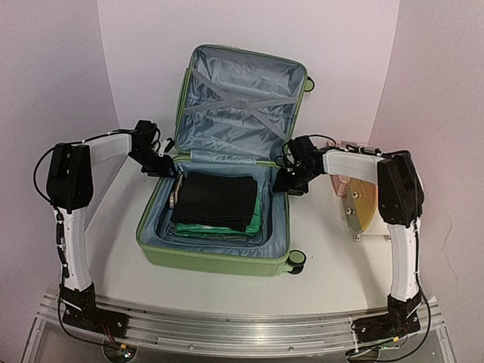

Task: Open, take out, and arrange the luggage

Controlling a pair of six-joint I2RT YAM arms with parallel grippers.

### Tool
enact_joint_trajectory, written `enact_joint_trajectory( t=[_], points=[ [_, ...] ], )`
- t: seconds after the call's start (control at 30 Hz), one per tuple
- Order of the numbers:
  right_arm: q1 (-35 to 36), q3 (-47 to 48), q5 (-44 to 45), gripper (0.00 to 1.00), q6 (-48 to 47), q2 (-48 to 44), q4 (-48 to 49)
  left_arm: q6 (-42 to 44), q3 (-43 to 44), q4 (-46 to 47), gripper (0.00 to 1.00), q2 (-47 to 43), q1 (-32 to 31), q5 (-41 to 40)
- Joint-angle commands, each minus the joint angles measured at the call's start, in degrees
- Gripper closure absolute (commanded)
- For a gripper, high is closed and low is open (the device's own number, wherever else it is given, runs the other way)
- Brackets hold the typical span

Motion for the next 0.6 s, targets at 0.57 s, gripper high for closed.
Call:
enact_joint_trajectory(
  t=[0.57],
  points=[
    [13.6, 38.4, 1.5, 0.72, 2.7, 25.1, 8.6, 1.7, -15.8, 9.2, 1.00, -8.1, 19.1, -5.7]
  ],
)
